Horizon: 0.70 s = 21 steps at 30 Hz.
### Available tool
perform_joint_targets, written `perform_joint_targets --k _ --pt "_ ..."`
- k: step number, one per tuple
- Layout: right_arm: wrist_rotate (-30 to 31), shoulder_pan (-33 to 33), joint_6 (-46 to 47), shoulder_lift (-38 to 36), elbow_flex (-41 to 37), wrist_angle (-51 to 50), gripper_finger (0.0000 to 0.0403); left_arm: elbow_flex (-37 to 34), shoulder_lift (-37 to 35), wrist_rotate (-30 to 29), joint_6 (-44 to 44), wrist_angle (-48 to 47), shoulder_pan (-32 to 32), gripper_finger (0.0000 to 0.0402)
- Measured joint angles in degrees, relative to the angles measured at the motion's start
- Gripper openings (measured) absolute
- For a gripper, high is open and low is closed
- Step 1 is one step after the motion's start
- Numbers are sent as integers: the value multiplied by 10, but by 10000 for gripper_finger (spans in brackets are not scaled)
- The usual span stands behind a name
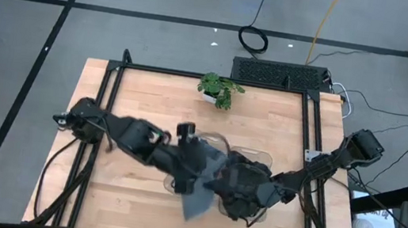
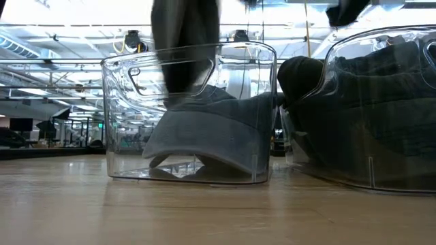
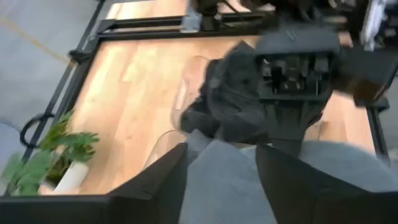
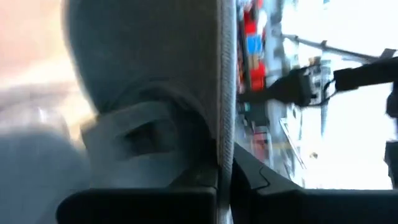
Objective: Pick & Place hat
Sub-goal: Put the gray cap into the left transparent bin
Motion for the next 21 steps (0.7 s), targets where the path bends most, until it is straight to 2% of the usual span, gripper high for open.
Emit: perform_joint_targets --k 4,9,13,16,21 --pt "74 0 -47 0 -2 2 1 0 -27 -17 -11 -2 9 231" --pt "172 5 -201 0 -2 77 1 0 -55 -40 -66 -25 26 245" --pt "180 7 -324 0 -1 183 0 0 -55 -39 -101 -34 40 246" --pt "183 8 -356 -5 -1 235 0 -1 -54 -39 -127 -46 53 246" --pt "203 7 -385 -12 -8 268 0 -1 -50 -41 -161 -82 67 246"
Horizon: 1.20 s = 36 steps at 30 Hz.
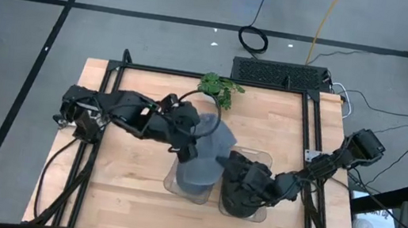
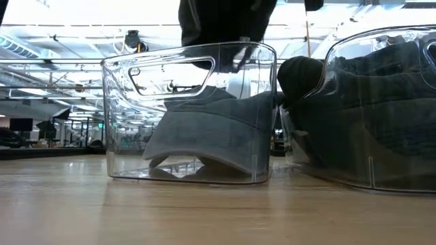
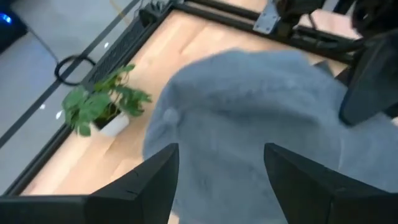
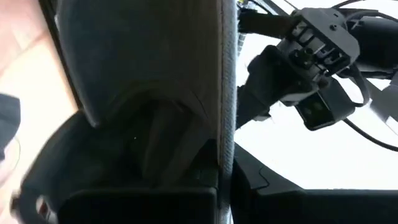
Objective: Pick & Place hat
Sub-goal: Put the gray cap into the left transparent bin
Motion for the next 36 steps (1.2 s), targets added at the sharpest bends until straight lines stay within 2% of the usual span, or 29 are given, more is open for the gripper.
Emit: perform_joint_targets --k 6,11,16,20,23,26,33,36 --pt "9 -15 -19 -50 -3 3 0 0 -1 -32 -36 -46 1 246" --pt "20 -52 -34 -126 -3 -24 0 0 -1 -92 -40 -48 -11 246" --pt "38 -81 34 -230 -4 -199 0 -39 -2 -156 -38 -54 -27 246" --pt "10 -99 120 -323 -4 -353 0 -115 -3 -167 -43 -22 -12 246" --pt "7 -117 134 -369 -4 -416 0 -179 -8 -131 -23 65 15 246" --pt "-5 -142 90 -391 -4 -427 0 -239 -12 -58 24 174 45 246" --pt "-21 -197 37 -381 -4 -431 0 -339 -23 102 138 448 87 246" --pt "-29 -200 44 -377 -4 -416 0 -390 -21 136 179 558 101 246"
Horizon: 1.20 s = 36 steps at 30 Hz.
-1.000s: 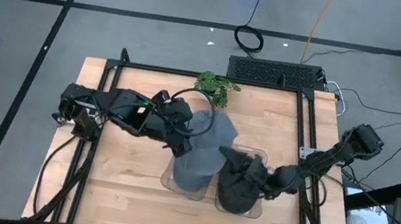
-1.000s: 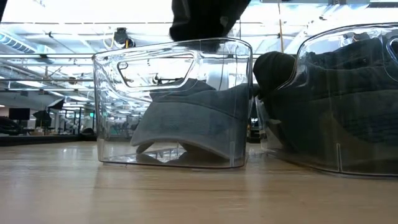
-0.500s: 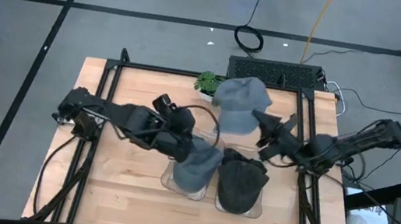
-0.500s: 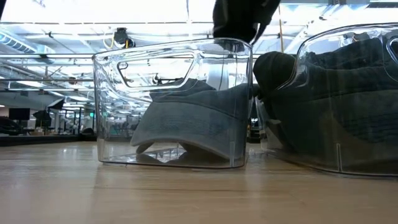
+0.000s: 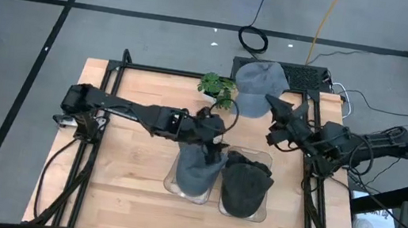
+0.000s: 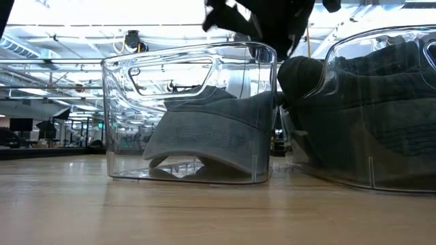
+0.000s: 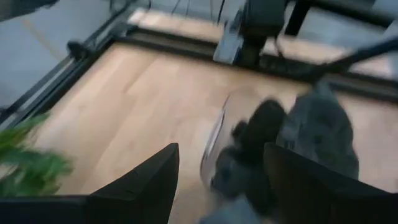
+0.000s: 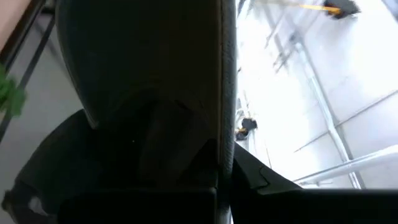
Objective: Pick & Place hat
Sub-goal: Put the gray cap into the left transparent bin
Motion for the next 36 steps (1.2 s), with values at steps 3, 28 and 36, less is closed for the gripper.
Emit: perform_joint_targets --k 3,28,36 --pt "-9 5 -9 2 0 51 0 -66 -1 14 15 131 23 246" --pt "-103 -31 19 38 0 132 0 -156 -52 -347 417 393 -95 246" --pt "-171 61 -12 49 0 235 0 -156 -61 -416 408 341 -88 246"
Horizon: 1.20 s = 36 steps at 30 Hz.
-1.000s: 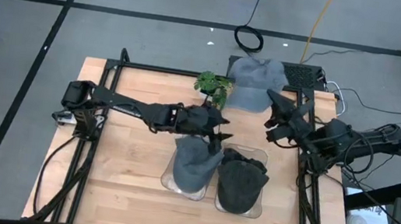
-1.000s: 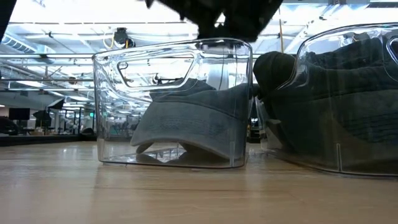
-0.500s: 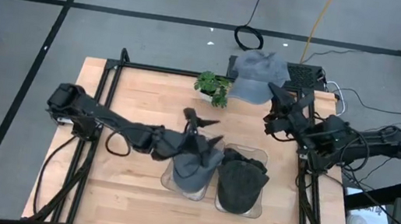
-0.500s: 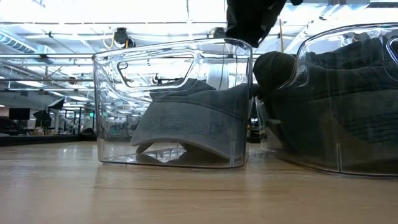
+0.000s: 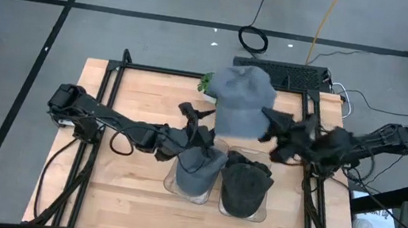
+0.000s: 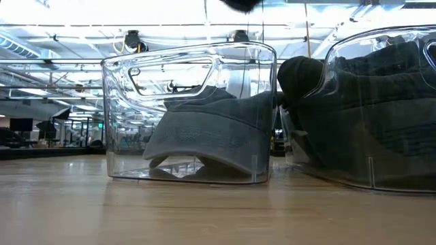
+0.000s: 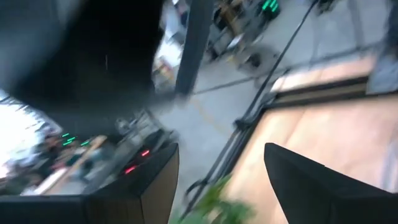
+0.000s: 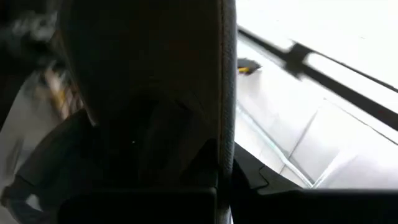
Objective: Pick & Place hat
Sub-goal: Put the gray cap into the left transparent bin
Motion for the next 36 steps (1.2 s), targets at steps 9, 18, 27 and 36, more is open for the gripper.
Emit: perform_joint_targets --k 9,18,27,36 --pt "35 133 91 -43 0 -22 0 -3 -67 -61 -108 -178 -19 246" --pt "30 213 211 -43 0 -167 0 -3 -114 179 -165 -263 43 246" --pt "10 291 275 -38 0 -246 0 -2 -138 775 -367 -255 172 246" --pt "-48 317 311 -9 0 -261 0 -3 -70 926 -526 -184 188 246"
